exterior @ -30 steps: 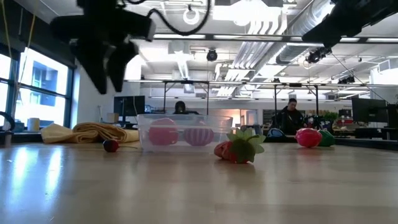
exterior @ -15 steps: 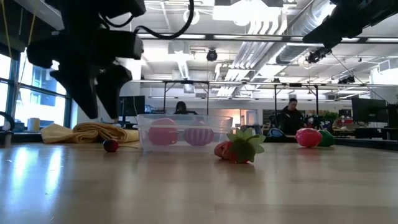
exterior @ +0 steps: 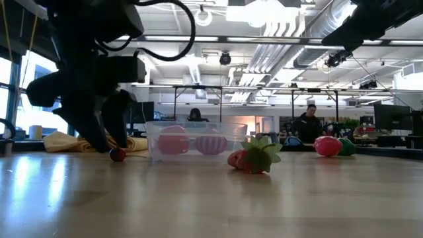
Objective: Pick and placing Produce into tupperware
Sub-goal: Put the left cherry into the transparent bin
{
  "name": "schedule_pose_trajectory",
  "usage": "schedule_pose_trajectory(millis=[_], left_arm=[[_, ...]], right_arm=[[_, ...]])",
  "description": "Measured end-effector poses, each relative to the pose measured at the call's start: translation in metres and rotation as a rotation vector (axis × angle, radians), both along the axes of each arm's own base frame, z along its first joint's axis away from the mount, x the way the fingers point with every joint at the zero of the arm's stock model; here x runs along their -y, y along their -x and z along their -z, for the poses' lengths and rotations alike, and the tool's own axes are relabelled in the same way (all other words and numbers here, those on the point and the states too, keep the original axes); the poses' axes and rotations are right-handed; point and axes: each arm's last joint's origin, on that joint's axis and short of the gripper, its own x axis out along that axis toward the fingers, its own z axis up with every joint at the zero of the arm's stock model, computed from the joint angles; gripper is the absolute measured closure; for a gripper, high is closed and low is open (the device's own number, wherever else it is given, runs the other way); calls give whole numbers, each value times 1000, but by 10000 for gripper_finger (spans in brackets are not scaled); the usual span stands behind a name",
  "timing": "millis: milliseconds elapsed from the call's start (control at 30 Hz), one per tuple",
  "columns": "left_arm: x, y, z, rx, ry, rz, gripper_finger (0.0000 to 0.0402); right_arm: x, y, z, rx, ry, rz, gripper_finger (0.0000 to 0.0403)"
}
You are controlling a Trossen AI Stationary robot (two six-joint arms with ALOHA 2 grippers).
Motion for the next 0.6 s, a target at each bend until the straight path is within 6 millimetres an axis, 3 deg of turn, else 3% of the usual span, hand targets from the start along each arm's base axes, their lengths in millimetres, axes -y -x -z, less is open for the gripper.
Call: schedule_pose_trajectory(millis=[600], left_arm=[[0,3,16,67,22,14,110]], right_arm=[[0,0,0,0,0,0,394]])
